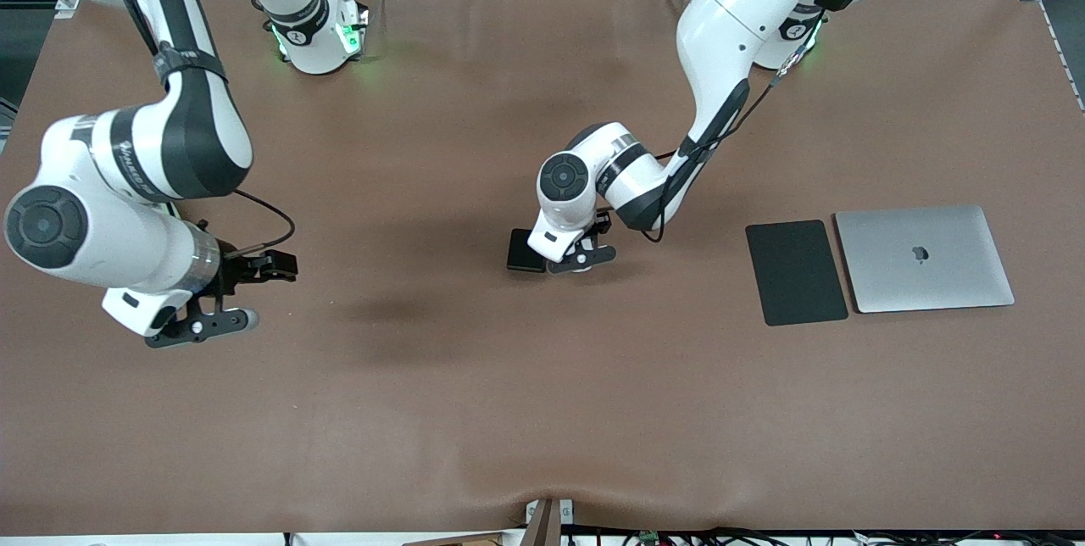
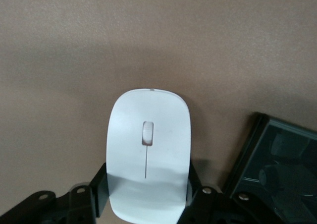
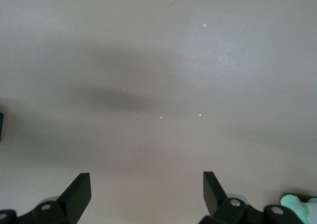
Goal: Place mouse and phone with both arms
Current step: 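Carry the mouse to the pad with the left gripper while the right gripper reaches out, then grasp the phone with the right gripper while the left gripper lowers the mouse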
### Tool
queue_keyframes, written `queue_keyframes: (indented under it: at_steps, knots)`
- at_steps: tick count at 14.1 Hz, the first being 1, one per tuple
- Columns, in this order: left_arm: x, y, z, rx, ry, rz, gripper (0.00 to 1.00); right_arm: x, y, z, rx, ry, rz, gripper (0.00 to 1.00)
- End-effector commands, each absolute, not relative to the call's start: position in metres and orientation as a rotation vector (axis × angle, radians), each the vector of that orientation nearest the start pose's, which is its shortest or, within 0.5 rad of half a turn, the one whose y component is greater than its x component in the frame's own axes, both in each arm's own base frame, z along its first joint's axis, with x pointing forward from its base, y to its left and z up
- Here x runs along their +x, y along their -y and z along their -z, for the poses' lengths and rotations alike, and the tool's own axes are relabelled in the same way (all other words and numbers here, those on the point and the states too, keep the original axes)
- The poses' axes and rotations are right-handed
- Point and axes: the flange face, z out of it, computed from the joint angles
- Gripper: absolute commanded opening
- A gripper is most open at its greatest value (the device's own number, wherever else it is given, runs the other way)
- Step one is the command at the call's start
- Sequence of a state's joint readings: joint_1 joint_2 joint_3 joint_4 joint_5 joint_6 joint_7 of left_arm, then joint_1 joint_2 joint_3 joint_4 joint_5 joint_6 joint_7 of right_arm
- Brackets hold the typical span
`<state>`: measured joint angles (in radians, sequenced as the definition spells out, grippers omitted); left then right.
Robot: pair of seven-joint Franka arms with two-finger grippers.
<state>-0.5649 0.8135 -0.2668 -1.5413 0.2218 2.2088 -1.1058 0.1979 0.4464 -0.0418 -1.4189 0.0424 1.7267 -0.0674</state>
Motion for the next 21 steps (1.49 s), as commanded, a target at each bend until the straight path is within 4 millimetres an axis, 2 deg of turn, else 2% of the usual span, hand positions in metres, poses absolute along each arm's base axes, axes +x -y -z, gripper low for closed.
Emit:
queue_keyframes:
  at_steps: [1, 4, 6, 8, 9, 11, 13, 14, 16, 17, 20, 21]
  knots:
    - [0.507, 0.471, -0.209, -3.031, 0.238, -0.08, 0.44, 0.664, -0.123, -0.432, -3.088, 0.341, -0.231, 1.0]
    - [0.542, 0.42, -0.279, -3.005, 0.15, -0.088, 0.44, 0.653, -0.122, -0.401, -3.081, 0.337, -0.331, 1.0]
    - [0.565, 0.373, -0.312, -2.981, 0.088, -0.134, 0.44, 0.647, -0.116, -0.389, -3.073, 0.32, -0.371, 1.0]
    - [0.584, 0.321, -0.332, -2.965, 0.028, -0.17, 0.44, 0.646, -0.119, -0.388, -3.028, 0.29, -0.378, 1.0]
    - [0.589, 0.297, -0.334, -2.96, 0.014, -0.186, 0.44, 0.643, -0.123, -0.385, -3.009, 0.286, -0.391, 1.0]
    - [0.601, 0.237, -0.335, -2.957, -0.023, -0.226, 0.44, 0.64, -0.138, -0.381, -2.98, 0.243, -0.397, 1.0]
    - [0.611, 0.176, -0.334, -2.959, -0.056, -0.268, 0.44, 0.631, -0.176, -0.38, -2.998, 0.191, -0.416, 1.0]
    - [0.612, 0.151, -0.328, -2.961, -0.069, -0.291, 0.44, 0.627, -0.191, -0.379, -3.007, 0.168, -0.422, 1.0]
    - [0.601, 0.113, -0.307, -2.972, -0.058, -0.301, 0.44, 0.62, -0.226, -0.379, -3.025, 0.142, -0.391, 1.0]
    - [0.592, 0.099, -0.289, -2.984, -0.049, -0.294, 0.44, 0.617, -0.24, -0.38, -3.032, 0.118, -0.359, 1.0]
    - [0.56, 0.099, -0.247, -3.021, -0.053, -0.225, 0.44, 0.614, -0.276, -0.371, -3.047, 0.084, -0.286, 1.0]
    - [0.554, 0.09, -0.238, -3.03, -0.036, -0.217, 0.44, 0.614, -0.289, -0.364, -3.047, 0.079, -0.251, 1.0]
